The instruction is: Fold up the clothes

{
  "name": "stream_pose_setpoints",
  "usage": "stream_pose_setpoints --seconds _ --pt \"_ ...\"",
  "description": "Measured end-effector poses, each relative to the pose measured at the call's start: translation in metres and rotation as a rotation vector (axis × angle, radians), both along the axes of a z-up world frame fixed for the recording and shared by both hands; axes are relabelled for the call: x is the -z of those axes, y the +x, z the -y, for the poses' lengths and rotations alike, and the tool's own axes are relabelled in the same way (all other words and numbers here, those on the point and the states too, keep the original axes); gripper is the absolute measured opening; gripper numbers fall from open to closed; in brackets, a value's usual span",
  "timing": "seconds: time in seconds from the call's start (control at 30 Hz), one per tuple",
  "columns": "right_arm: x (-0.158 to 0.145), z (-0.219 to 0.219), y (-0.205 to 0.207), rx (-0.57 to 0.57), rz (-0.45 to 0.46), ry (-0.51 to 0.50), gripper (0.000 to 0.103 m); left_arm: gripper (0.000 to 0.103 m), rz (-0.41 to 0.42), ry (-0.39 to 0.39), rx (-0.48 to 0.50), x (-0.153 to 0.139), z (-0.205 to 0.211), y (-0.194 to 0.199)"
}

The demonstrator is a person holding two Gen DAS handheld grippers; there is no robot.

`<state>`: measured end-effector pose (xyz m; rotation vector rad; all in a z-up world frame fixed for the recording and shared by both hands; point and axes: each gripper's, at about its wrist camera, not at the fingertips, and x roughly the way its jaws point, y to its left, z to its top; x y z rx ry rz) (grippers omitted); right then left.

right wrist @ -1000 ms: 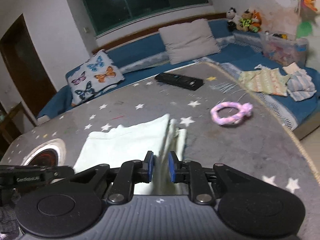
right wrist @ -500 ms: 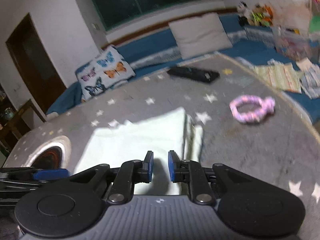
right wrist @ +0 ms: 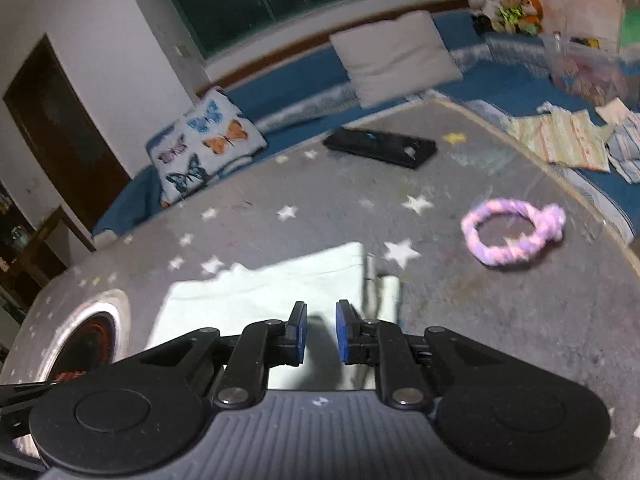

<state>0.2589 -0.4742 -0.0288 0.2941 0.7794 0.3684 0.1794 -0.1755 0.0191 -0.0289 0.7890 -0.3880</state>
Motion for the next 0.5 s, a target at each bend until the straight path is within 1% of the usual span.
stream_pose_setpoints --seconds 0.13,0.27,0.37,0.43,0.5 --pt "-0.009 0.005 -0.011 -0.01 0.019 0.005 0.016 0.053 0.0 0.008 0.023 0.002 0.008 -0.004" --pt "-0.017 0.008 -0.031 -0.063 0.03 0.026 0.016 0.053 -0.003 0.016 0.041 0.005 0.016 -0.008" --pt "-0.012 0.008 -0.044 -0.09 0.01 0.012 0.016 0.053 -0.005 0.03 0.051 0.008 0.02 -0.011" --pt "-0.006 0.01 -0.053 -0.087 -0.006 0.004 0.016 0.053 -0.007 0.037 0.05 0.01 0.021 -0.012" --pt "-0.005 0.015 -0.062 -0.076 -0.004 0.009 0.016 0.053 -0.01 0.04 0.047 0.011 0.019 -0.014"
